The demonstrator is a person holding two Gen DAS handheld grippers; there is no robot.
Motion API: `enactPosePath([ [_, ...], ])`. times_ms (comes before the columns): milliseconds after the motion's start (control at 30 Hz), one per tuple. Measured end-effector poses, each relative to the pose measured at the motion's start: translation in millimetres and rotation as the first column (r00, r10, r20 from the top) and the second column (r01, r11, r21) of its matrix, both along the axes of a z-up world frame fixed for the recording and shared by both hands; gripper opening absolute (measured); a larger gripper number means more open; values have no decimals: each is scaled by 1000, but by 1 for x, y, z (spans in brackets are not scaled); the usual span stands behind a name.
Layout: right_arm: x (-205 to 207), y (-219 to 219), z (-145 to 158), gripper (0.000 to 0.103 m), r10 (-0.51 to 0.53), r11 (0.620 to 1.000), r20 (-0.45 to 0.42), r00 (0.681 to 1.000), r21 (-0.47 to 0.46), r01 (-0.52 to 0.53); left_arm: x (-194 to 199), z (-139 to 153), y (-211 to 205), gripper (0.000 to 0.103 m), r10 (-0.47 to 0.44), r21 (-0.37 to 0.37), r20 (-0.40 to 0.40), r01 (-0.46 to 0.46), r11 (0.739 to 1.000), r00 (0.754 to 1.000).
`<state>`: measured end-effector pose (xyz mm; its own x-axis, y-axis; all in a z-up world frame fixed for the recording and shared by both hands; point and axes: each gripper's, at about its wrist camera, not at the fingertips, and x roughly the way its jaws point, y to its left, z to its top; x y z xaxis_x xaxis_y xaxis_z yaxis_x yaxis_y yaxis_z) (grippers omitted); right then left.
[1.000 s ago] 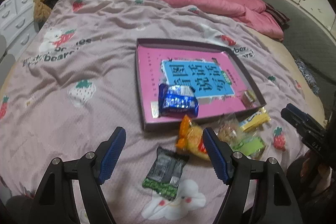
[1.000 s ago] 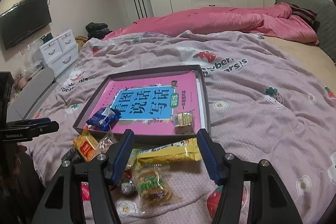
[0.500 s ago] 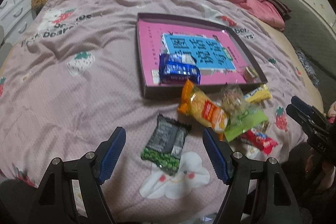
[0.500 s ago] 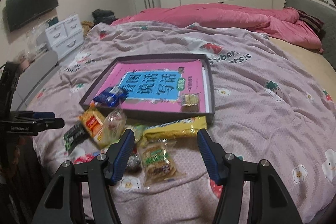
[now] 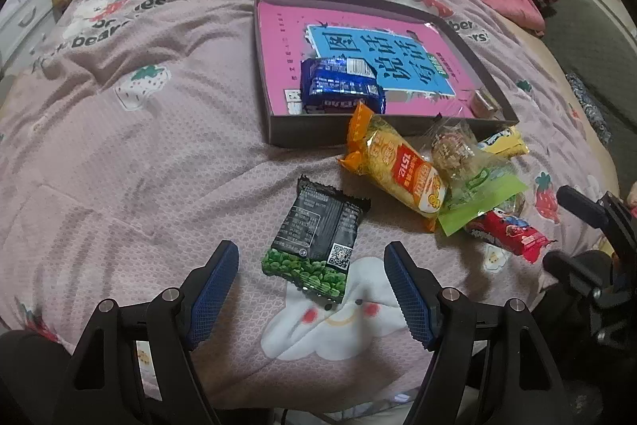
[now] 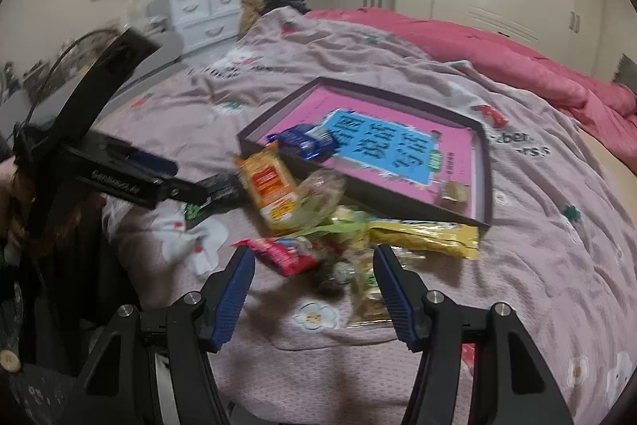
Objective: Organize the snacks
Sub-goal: 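Grasp the black pea-snack pack with the left tool while the right tool grasps the red candy pack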
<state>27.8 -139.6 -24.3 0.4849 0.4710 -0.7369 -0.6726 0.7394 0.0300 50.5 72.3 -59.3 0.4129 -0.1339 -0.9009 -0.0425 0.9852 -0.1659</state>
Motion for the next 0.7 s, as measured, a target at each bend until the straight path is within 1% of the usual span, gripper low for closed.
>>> enactPosePath([
  [167,-3,15,-10,62,54,997,-4,999,-52,-54,2,-4,-1,77,-5,5,-12,5,1000,1000],
  [367,1,32,-24,61,78,992,-5,997,-100,-78,4,-7,-4,77,-10,17,-16,10,1000,1000],
  [433,5,36,-28,59,83,991,-10,997,-105,-83,6,-9,-3,77,-8,18,-14,8,1000,1000],
  [467,7,38,-31,56,80,991,-10,997,-110,-80,7,-9,-2,77,-8,17,-12,8,1000,1000],
  [500,9,40,-33,50,78,990,-10,997,-113,-79,9,-10,-2,77,-11,17,-11,11,1000,1000],
  [533,10,40,-34,46,74,991,-11,997,-115,-75,9,-11,-2,77,-13,21,-9,13,1000,1000],
  [567,13,40,-36,36,73,991,-18,997,-110,-75,11,-13,-3,77,-16,29,-10,16,999,1000],
  [600,15,40,-37,31,70,992,-20,997,-106,-72,12,-14,-3,77,-19,33,-11,19,999,1000],
  [633,17,38,-37,29,61,993,-19,998,-101,-63,12,-16,-4,77,-23,33,-14,24,999,1000],
  [700,21,34,-36,23,44,995,-25,999,-86,-46,14,-19,-5,77,-29,35,-20,30,999,999],
])
